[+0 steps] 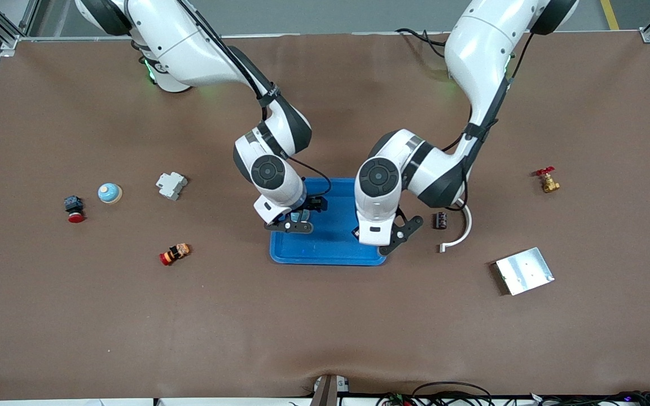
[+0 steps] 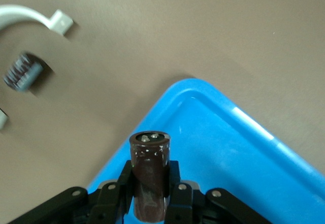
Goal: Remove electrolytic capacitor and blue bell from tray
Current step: 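Place the capacitor inside the white arc while the right gripper lifts the bell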
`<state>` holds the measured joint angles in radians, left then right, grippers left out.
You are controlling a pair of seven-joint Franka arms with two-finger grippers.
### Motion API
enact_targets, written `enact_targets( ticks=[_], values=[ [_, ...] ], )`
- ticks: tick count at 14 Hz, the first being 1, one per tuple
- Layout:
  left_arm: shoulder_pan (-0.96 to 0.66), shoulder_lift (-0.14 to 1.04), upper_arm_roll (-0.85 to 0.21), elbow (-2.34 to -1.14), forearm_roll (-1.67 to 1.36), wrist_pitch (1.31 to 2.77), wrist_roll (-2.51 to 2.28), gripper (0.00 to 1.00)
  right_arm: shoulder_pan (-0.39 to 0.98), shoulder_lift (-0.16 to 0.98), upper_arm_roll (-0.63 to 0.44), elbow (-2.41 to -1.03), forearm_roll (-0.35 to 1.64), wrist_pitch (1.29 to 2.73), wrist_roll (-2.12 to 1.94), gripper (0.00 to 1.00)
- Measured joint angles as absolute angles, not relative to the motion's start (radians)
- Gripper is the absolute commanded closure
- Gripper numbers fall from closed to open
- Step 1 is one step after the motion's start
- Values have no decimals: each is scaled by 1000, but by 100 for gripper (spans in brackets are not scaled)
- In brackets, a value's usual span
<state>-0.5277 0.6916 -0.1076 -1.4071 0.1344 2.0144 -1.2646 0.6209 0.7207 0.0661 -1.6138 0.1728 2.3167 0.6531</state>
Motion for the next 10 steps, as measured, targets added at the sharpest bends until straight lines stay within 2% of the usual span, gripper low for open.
enact_targets(
  ticks=[4, 10],
  values=[
    [-445, 546, -108, -1585, 134, 2024, -937, 100, 621, 723, 66, -1614, 173, 2317, 654, 0],
    [-259, 295, -107, -1984, 134, 2234, -513, 100, 621, 753, 66, -1613, 168, 2351, 655, 0]
  ],
)
